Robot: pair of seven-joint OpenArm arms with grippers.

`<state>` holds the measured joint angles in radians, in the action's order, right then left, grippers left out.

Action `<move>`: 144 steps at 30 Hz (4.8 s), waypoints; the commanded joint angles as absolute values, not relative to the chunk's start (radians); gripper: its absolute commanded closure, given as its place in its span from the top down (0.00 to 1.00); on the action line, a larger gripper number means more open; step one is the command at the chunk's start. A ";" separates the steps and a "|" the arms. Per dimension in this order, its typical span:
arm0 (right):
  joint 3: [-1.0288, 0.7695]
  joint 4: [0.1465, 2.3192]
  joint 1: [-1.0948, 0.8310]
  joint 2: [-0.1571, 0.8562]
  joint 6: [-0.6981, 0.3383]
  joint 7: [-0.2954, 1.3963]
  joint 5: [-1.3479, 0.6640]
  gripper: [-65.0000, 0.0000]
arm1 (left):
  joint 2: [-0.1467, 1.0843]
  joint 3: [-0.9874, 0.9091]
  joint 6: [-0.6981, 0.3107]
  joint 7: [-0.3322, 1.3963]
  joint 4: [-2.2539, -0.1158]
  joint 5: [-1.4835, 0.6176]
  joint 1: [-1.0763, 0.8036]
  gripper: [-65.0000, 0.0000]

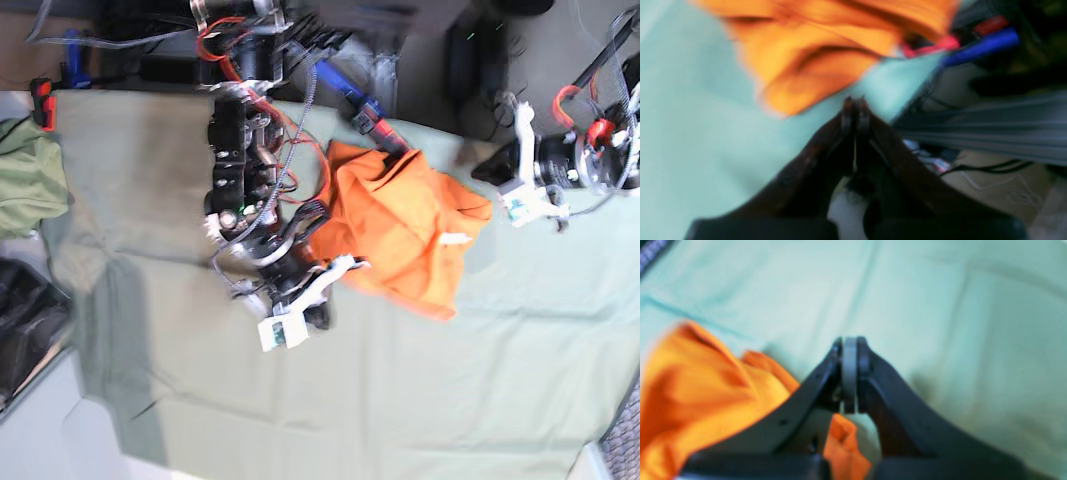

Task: Fold the T-shirt properly
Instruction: 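Grasp the bundle's edge with the left gripper and fold it over, then open both grippers and lift them off the folded shirt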

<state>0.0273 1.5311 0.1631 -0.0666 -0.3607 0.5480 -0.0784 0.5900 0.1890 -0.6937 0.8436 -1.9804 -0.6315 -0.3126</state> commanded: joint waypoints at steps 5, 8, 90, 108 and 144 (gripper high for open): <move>0.058 1.420 0.255 -0.061 -0.461 0.519 -0.098 0.00 | 0.597 0.251 -0.698 0.710 -1.983 -0.522 -0.305 0.00; 0.097 1.385 0.263 -0.061 -0.461 0.520 -0.097 0.00 | 0.571 0.250 -0.698 0.622 -1.939 -0.438 -0.293 0.00; 0.150 1.656 -0.059 -0.025 -0.461 0.630 -0.244 0.00 | 0.538 0.477 -0.698 0.441 -1.507 -0.400 0.295 0.00; 0.150 1.656 -0.064 -0.026 -0.461 0.630 -0.247 0.00 | 0.390 0.479 -0.698 0.336 -1.228 -0.266 0.458 0.00; 0.099 1.848 -0.165 0.054 -0.460 0.664 -0.256 0.00 | 0.654 -0.060 -0.698 0.760 -1.486 -0.875 0.064 0.00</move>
